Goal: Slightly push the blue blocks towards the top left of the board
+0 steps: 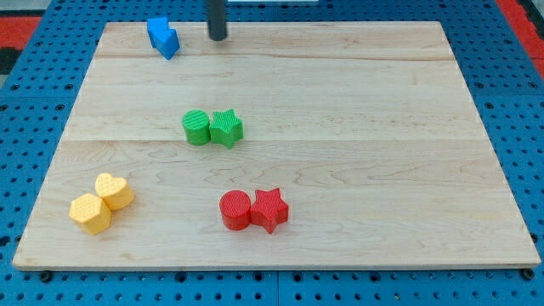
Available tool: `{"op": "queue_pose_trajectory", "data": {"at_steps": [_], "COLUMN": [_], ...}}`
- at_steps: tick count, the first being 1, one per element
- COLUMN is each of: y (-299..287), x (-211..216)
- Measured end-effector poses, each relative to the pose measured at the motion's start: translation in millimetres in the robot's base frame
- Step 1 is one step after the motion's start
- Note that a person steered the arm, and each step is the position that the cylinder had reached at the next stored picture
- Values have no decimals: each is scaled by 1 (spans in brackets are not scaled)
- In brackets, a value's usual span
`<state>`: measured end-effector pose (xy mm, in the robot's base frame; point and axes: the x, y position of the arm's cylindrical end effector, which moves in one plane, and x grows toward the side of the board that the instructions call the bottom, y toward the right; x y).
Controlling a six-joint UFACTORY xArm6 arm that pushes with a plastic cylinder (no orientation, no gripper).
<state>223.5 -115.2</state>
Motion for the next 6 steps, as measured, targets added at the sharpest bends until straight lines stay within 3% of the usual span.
{"op": "queue_pose_trajectory", "data": {"at_steps": [2,6], "y": [-54,-50], "x": [11,84]}}
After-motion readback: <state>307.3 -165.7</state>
